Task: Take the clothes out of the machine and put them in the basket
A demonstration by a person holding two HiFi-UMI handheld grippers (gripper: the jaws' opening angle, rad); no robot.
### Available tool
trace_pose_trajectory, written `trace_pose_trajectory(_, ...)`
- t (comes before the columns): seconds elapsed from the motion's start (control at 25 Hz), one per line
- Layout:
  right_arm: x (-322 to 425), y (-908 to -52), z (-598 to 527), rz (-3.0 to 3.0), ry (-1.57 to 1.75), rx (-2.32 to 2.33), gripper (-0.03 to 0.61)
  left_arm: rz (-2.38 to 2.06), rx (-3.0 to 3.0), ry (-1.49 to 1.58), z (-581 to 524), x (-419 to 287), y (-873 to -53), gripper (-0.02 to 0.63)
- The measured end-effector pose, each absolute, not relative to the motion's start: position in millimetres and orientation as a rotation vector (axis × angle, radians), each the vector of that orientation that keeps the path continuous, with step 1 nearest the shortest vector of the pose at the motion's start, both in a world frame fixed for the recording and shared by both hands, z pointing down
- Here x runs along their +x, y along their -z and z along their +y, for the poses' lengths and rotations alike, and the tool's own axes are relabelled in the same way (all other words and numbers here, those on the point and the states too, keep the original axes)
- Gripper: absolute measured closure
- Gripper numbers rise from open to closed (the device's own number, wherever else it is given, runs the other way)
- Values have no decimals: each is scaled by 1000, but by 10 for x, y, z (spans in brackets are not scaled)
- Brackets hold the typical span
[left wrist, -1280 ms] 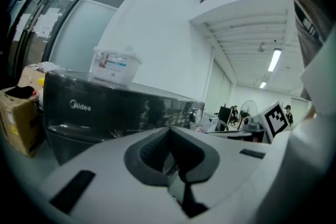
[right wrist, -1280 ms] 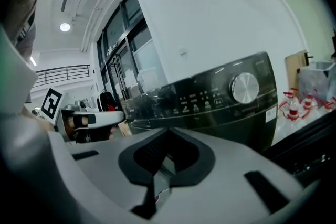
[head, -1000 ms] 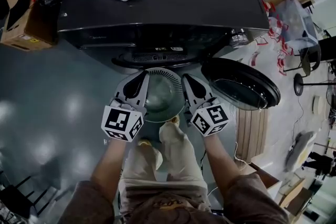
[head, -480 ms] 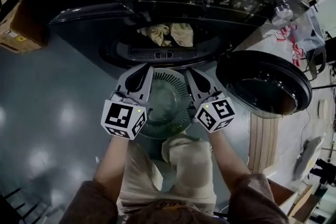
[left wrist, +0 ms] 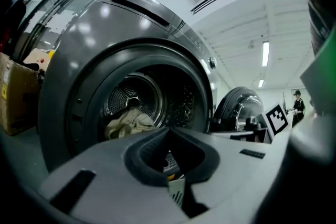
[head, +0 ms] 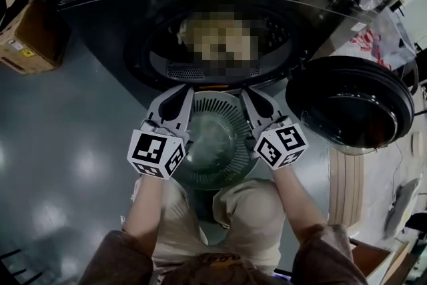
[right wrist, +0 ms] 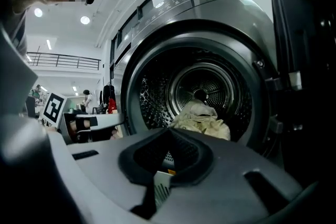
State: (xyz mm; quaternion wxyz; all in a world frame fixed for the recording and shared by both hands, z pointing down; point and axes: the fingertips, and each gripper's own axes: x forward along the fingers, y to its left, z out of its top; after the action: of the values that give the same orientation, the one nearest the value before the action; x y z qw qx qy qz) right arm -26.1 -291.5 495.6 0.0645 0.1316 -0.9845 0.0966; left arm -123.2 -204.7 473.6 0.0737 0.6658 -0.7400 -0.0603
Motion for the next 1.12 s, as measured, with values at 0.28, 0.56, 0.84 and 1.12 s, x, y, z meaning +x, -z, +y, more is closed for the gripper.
trace_pose_trajectory(0.28, -182, -4895, -2963, -3020, -337, 426, 588, -2223, 2007, 199, -2055, -1187, -4874, 607)
trace_pose_trajectory(0.56, -277, -4957, -2952, -3024, -320, 401, 562, -2221, 2042, 206, -2083, -1154, -4812, 607)
trace_pose_trajectory(0.84, -406, -4993, -2893, -3016, -324, 332, 360, -2191, 2061, 200, -2094, -1060, -4871, 607)
trace_pose_trajectory(1.12, -616, -5065, -2883, -2973, -264, 234, 118, -2164, 2061, 240, -2013, -1018, -4828, 607)
